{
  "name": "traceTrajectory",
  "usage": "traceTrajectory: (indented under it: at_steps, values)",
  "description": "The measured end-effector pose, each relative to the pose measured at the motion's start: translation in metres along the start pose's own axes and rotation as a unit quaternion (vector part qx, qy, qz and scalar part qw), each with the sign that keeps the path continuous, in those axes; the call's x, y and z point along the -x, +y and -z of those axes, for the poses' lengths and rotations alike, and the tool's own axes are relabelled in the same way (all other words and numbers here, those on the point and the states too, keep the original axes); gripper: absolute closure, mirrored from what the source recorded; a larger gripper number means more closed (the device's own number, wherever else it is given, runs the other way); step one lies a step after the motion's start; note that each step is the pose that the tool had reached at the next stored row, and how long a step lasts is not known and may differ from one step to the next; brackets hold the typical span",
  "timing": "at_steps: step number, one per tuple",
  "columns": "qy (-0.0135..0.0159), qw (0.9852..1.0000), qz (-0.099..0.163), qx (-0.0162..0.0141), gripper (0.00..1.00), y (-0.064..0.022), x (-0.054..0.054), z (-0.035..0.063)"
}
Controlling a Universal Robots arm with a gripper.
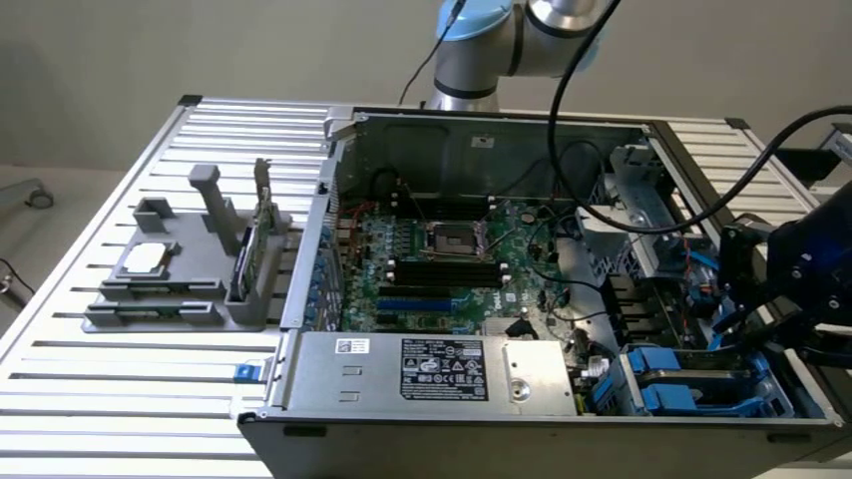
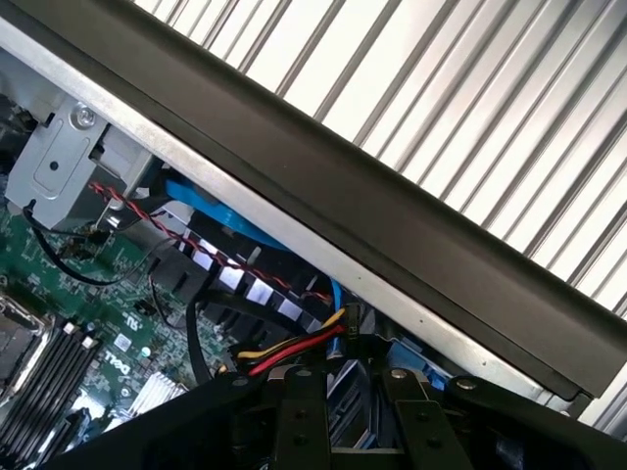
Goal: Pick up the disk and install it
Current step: 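Insert the first disk wire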
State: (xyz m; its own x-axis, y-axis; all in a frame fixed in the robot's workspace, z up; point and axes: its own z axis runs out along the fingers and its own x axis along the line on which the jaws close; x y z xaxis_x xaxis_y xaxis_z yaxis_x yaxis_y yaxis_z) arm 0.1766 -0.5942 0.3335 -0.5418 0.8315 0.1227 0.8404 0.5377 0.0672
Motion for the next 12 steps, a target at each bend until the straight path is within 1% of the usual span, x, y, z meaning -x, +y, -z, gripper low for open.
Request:
traceTrajectory:
  at_steps: [4,5,7,8,12]
  values:
    - [0.0049,1.0000,-0.001,-0.0074,0.75,0.0007,-0.0004,-0.0002]
    - [0.0062,0.9999,-0.002,-0.0094,0.82,0.0008,-0.0005,-0.0002]
    - [0.0089,0.9999,-0.002,-0.0136,0.82,0.0011,-0.0007,-0.0002]
    - [0.0103,0.9998,-0.003,-0.0159,0.84,0.0013,-0.0008,-0.0002]
    - [0.0167,0.9995,-0.004,-0.0259,0.84,0.0020,-0.0018,-0.0003]
